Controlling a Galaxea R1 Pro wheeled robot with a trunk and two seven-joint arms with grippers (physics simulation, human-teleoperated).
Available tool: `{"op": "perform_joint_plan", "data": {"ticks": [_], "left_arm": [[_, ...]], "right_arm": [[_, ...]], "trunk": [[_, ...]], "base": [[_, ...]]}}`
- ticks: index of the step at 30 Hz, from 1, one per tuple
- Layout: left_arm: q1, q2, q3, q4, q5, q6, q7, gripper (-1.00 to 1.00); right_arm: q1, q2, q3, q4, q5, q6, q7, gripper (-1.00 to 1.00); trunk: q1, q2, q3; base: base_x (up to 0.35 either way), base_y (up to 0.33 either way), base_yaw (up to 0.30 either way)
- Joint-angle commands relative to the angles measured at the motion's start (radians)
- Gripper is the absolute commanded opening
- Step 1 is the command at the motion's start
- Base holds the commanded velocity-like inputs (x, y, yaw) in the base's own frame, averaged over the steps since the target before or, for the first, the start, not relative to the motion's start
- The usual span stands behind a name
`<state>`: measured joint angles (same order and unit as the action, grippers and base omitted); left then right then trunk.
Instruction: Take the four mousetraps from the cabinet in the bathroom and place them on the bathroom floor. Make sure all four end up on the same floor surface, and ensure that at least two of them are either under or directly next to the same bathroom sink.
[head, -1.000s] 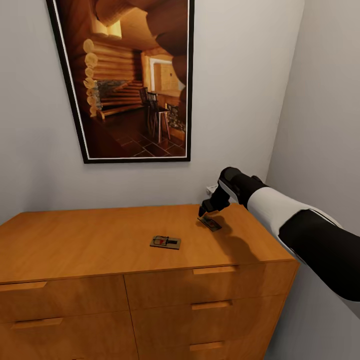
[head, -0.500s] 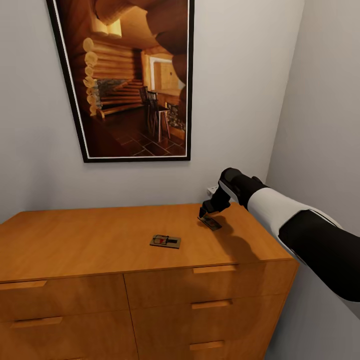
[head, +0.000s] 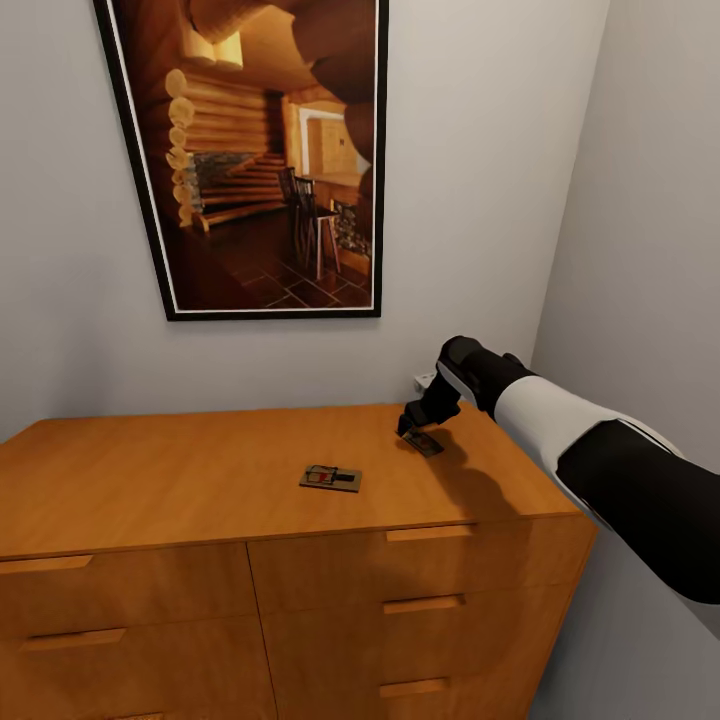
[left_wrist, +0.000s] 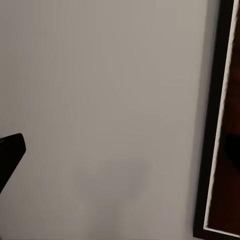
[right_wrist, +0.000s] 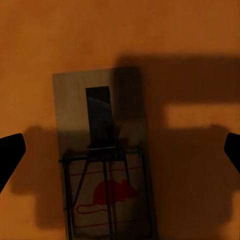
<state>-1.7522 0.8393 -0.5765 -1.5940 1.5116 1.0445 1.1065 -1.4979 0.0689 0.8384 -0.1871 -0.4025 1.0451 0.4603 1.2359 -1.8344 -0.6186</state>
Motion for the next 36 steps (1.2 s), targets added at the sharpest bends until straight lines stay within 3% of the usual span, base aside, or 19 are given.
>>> {"op": "perform_joint_plan", "data": {"ticks": [1,20,26,36], "left_arm": [[-0.003,0.001,-0.003,-0.001,0.009,0.003,0.010,1.00],[-0.003,0.002,-0.003,-0.001,0.009,0.003,0.010,1.00],[-0.003,0.003,-0.003,-0.001,0.009,0.003,0.010,1.00],[-0.003,0.002,-0.003,-0.001,0.009,0.003,0.010,1.00]], "right_arm": [[-0.001,0.000,0.008,0.000,-0.007,0.002,0.001,1.00],[-0.001,0.016,0.008,0.000,-0.006,0.002,0.001,1.00],[0.000,0.018,0.008,0.000,-0.006,0.002,0.001,1.00],[0.001,0.018,0.008,0.009,-0.006,0.002,0.001,1.00]], "trunk": [[0.000,-0.001,-0.001],[0.000,-0.001,-0.001],[0.023,-0.043,-0.020],[0.023,-0.043,-0.020]], "base": [[0.000,0.000,0.000],[0.000,0.000,0.000],[0.000,0.000,0.000],[0.000,0.000,0.000]]}}
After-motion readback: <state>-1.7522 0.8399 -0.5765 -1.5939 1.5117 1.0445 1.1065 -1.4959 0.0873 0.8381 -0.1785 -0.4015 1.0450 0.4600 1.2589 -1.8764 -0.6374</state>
